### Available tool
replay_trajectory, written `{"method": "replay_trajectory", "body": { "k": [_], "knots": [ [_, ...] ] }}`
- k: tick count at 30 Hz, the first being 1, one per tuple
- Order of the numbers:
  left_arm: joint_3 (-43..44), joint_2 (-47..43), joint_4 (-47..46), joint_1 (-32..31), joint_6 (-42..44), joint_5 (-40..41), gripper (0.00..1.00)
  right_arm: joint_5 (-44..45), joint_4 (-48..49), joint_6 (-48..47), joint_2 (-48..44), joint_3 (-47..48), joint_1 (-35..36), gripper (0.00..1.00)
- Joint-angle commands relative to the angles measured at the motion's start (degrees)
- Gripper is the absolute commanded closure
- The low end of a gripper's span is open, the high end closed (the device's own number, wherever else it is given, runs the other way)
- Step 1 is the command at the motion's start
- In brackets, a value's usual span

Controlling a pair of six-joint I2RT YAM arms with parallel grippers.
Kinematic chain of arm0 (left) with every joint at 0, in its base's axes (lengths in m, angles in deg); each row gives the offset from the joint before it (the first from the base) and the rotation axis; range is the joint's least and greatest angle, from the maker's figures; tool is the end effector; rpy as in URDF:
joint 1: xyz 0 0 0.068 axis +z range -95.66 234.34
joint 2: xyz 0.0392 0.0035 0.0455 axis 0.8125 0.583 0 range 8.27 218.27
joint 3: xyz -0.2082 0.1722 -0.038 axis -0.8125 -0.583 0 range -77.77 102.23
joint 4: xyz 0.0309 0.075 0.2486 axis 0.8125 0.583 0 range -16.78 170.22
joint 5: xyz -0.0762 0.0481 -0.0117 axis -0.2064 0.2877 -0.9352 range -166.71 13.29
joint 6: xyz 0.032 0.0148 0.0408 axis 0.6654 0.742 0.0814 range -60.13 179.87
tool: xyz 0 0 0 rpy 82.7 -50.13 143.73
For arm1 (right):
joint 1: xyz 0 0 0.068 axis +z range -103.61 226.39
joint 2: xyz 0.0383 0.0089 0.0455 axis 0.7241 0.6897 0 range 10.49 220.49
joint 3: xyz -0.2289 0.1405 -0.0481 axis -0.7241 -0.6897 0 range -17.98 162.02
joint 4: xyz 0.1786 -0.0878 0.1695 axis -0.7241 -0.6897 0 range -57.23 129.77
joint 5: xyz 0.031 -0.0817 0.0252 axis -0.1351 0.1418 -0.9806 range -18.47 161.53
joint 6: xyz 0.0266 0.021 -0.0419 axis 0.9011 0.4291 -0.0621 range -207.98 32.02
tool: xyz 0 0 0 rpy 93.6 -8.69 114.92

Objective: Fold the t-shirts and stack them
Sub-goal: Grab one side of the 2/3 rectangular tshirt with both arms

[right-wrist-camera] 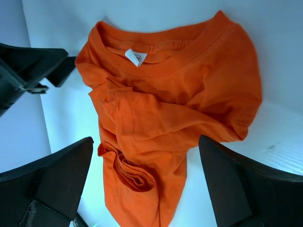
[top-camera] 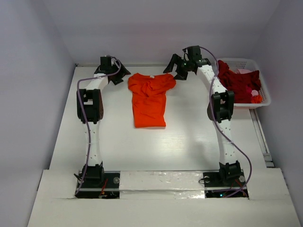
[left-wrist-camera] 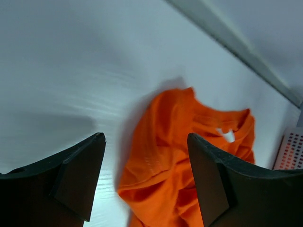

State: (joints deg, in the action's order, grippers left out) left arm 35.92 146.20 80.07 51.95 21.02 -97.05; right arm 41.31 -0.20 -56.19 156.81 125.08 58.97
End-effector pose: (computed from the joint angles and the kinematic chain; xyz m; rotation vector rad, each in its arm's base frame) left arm 0.5550 -0.0355 0.1891 -0.4699 2.1291 -0.7956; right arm 0.5466 0.1402 0.2341 0.1240 2.4078 0.9896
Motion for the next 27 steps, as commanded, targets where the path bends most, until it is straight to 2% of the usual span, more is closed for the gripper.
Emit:
{"method": "replay_trajectory", "body": {
  "k": [1, 9, 17, 20, 23, 24, 26, 27],
  "knots": [
    [0.2, -1.5, -2.9, 0.5, 0.7, -4.3, 0.34, -2.8, 5.0, 1.6, -0.2, 0.1, -0.1, 0.03],
    [1.2, 0.1, -1.2, 0.5, 2.9, -4.8, 0.34, 3.0, 4.8, 1.0, 0.6, 0.5, -1.2, 0.02],
    [4.1, 3.5, 1.0, 0.5, 2.8, -7.6, 0.34, -3.2, 8.5, 7.7, 4.6, 4.4, -1.2, 0.02],
    [-0.6, -0.7, -0.3, -0.2, 3.3, -6.0, 0.36, -5.4, 10.4, 9.0, 2.7, 1.6, -0.7, 0.03],
    [-9.9, -10.3, -5.4, -1.4, 3.3, -3.7, 0.51, -6.0, 9.6, 5.7, -1.6, -1.1, 1.6, 0.08],
    [-11.2, -12.5, -5.5, -1.4, 3.5, -3.1, 0.61, -5.3, 7.9, 4.4, -2.9, -2.4, 2.2, 0.12],
    [-12.6, -17.8, -3.7, -1.4, 4.3, -0.5, 0.75, -2.7, 7.4, 1.4, -7.5, -5.0, 3.3, 0.33],
    [-13.0, -19.6, -3.3, -1.4, 5.1, 0.0, 0.88, -1.9, 8.2, 1.0, -9.4, -8.5, 3.3, 0.46]
  ]
}}
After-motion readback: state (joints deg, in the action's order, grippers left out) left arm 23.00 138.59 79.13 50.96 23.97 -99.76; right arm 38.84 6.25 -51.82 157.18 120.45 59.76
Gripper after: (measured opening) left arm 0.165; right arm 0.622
